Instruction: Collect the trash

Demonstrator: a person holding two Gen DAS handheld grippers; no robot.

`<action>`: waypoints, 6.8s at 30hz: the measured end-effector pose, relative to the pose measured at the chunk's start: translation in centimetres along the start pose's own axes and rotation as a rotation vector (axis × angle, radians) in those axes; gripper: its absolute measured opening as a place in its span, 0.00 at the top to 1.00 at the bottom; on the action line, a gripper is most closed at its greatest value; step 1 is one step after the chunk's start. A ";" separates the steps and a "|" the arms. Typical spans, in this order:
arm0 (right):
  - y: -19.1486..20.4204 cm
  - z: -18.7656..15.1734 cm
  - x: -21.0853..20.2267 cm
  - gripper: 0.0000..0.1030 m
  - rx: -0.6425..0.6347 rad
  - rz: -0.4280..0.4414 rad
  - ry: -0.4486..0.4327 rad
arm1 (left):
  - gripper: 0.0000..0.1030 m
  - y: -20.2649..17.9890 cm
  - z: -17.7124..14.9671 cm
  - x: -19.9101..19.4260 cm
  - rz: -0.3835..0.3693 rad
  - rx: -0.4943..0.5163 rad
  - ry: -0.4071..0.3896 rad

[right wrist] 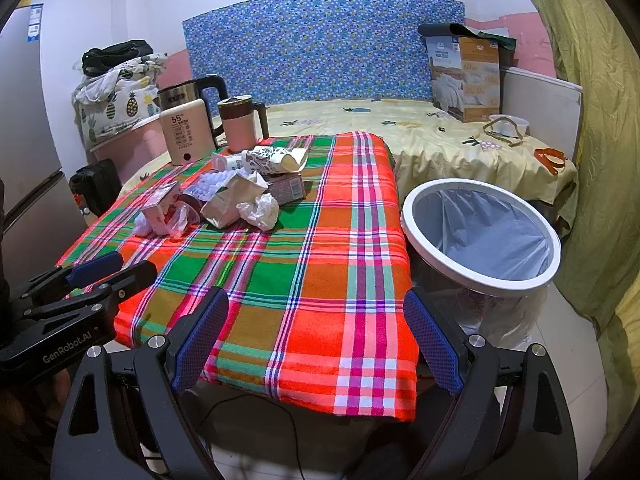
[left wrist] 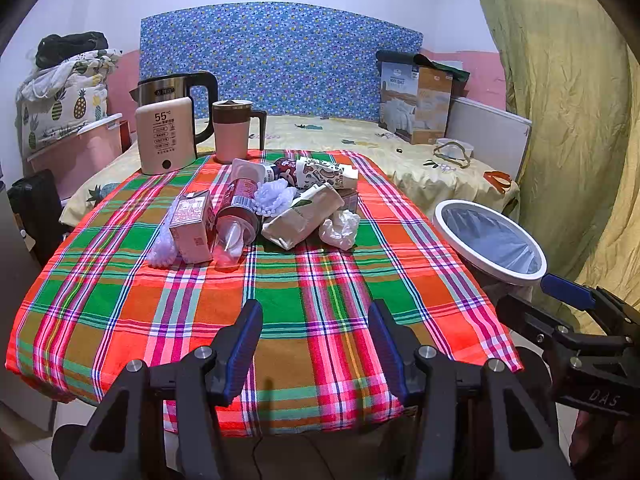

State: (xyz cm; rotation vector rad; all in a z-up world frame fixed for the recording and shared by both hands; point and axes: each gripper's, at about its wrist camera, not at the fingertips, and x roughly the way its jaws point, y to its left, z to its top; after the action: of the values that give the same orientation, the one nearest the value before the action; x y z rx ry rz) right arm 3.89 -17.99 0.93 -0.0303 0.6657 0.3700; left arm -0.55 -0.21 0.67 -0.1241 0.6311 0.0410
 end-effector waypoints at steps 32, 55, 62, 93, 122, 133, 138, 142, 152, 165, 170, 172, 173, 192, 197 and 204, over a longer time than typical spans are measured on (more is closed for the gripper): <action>1.2 1.2 5.9 0.13 -0.049 0.095 0.104 | 0.47 9.0 3.0 5.7 0.130 -0.124 0.018; 2.2 4.3 13.7 0.47 -0.038 0.212 0.194 | 0.48 12.8 6.4 11.7 0.141 -0.132 0.027; 2.3 4.5 13.8 0.77 -0.036 0.234 0.202 | 0.64 12.7 6.3 11.7 0.141 -0.144 0.023; -4.9 3.1 7.1 0.80 0.114 0.120 0.125 | 0.64 1.7 6.7 6.3 -0.091 -0.020 -0.001; -17.6 1.4 6.0 0.74 0.305 -0.143 0.129 | 0.64 -18.0 9.6 18.2 -0.457 0.203 0.149; -18.1 1.3 5.6 0.51 0.315 -0.139 0.118 | 0.62 -17.9 9.7 18.4 -0.477 0.186 0.151; -17.9 1.4 5.0 0.51 0.316 -0.139 0.110 | 0.62 -17.2 9.8 17.7 -0.474 0.167 0.143; -17.3 1.5 4.6 0.51 0.306 -0.127 0.094 | 0.62 -16.2 9.7 16.6 -0.465 0.153 0.130; -13.8 2.4 4.2 0.51 0.244 -0.054 0.069 | 0.62 -11.4 8.7 12.8 -0.374 0.106 0.071; -8.4 3.0 5.5 0.51 0.149 0.109 0.102 | 0.62 -4.1 7.0 9.0 -0.219 0.042 0.030; -6.6 3.3 5.9 0.51 0.106 0.140 0.110 | 0.62 -1.1 6.6 8.3 -0.153 0.010 0.021; -5.7 3.5 6.2 0.51 0.089 0.153 0.112 | 0.62 0.1 6.6 8.3 -0.129 -0.006 0.019; -5.4 3.7 6.4 0.51 0.080 0.159 0.114 | 0.62 0.6 6.6 8.2 -0.121 -0.012 0.017; -1.6 6.0 8.8 0.51 -0.002 0.215 0.097 | 0.54 8.8 8.7 11.3 0.017 -0.129 0.010; -1.2 6.7 9.3 0.51 -0.009 0.223 0.083 | 0.54 9.4 8.9 13.6 0.027 -0.148 0.039; -0.1 7.5 10.3 0.51 -0.049 0.231 0.075 | 0.53 9.7 8.6 15.8 0.023 -0.163 0.082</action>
State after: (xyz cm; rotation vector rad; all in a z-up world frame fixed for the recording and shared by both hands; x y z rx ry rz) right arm 15.90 -13.63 0.58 -0.0132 0.7363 0.6103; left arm 16.55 10.58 -2.76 -0.2773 0.7113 0.1096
